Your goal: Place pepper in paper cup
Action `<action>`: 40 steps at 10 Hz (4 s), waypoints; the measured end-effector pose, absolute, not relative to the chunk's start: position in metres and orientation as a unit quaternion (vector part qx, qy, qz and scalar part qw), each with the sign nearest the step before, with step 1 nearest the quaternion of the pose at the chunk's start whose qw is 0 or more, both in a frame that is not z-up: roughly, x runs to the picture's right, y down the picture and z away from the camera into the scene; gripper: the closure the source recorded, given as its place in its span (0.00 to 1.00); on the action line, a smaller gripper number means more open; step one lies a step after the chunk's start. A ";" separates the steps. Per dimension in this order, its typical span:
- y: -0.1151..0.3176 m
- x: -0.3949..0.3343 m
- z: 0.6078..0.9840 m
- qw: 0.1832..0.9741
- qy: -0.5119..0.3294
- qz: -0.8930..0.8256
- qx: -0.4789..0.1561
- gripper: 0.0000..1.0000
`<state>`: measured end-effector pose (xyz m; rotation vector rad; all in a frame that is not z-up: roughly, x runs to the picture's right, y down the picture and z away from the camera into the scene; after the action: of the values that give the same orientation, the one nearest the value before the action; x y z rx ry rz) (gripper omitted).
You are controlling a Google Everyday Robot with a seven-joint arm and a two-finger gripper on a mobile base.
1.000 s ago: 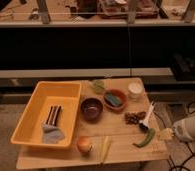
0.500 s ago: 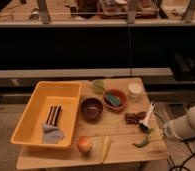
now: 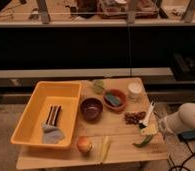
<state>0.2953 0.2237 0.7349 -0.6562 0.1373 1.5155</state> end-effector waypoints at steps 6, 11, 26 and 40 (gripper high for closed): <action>0.255 0.292 0.778 0.688 0.104 0.671 -0.256 0.20; 0.267 0.298 0.795 0.678 0.134 0.682 -0.239 0.45; 0.246 0.301 0.817 0.681 0.146 0.682 -0.223 0.66; 0.248 0.302 0.818 0.679 0.148 0.682 -0.226 0.93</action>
<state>0.3023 0.2475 0.8185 -0.5072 0.3333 1.5322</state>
